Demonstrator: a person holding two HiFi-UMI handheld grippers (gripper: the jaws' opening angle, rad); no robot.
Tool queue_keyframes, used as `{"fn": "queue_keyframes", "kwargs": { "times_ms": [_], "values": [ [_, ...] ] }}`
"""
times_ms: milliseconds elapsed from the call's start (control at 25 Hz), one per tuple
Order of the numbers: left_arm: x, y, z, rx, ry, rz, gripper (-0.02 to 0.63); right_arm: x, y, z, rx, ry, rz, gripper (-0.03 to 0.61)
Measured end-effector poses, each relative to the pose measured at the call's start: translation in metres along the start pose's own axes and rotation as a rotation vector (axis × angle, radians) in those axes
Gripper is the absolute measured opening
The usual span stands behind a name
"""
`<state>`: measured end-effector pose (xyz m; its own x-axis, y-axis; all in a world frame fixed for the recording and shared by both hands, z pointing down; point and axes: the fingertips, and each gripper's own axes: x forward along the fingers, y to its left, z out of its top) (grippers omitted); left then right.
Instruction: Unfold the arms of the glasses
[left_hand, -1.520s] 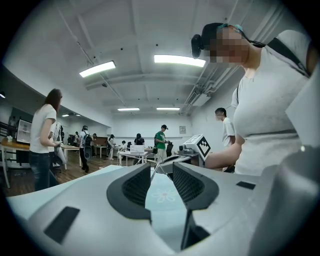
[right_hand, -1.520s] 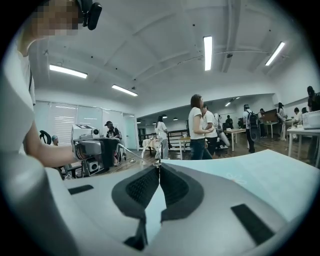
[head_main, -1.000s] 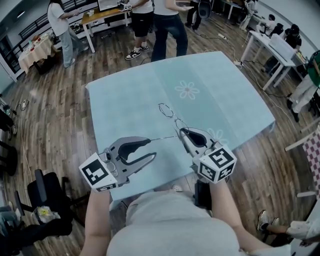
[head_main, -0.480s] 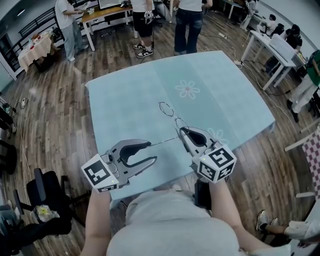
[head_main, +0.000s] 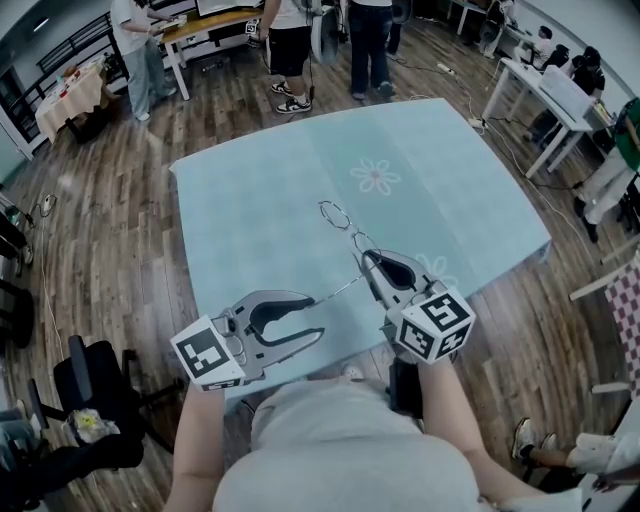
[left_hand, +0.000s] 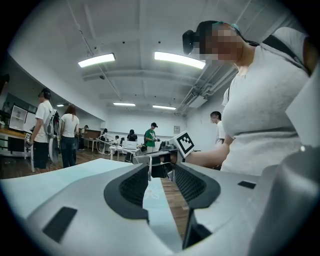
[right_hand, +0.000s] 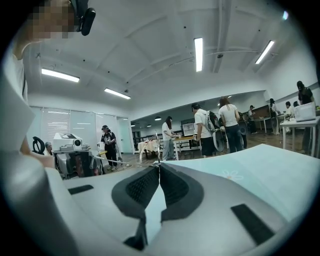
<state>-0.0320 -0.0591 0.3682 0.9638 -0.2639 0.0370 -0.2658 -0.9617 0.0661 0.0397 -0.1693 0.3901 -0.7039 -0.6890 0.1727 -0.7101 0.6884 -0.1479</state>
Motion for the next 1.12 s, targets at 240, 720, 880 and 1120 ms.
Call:
{"fn": "queue_keyframes", "kwargs": {
  "times_ms": [240, 720, 880, 1120],
  "values": [
    [-0.014, 0.023, 0.006, 0.005, -0.062, 0.120, 0.195, 0.001, 0.003, -0.003, -0.002, 0.003, 0.027, 0.011],
    [-0.009, 0.052, -0.024, 0.097, -0.017, 0.333, 0.225, 0.005, 0.009, 0.004, 0.142, -0.020, 0.055, 0.011],
    [0.005, 0.056, -0.021, 0.157, -0.037, 0.356, 0.224, 0.006, 0.007, 0.001, 0.196, -0.011, 0.030, 0.011],
    [0.026, 0.056, -0.010, 0.245, -0.079, 0.343, 0.219, 0.006, 0.007, 0.002, 0.303, -0.021, 0.037, 0.011]
  ]
}}
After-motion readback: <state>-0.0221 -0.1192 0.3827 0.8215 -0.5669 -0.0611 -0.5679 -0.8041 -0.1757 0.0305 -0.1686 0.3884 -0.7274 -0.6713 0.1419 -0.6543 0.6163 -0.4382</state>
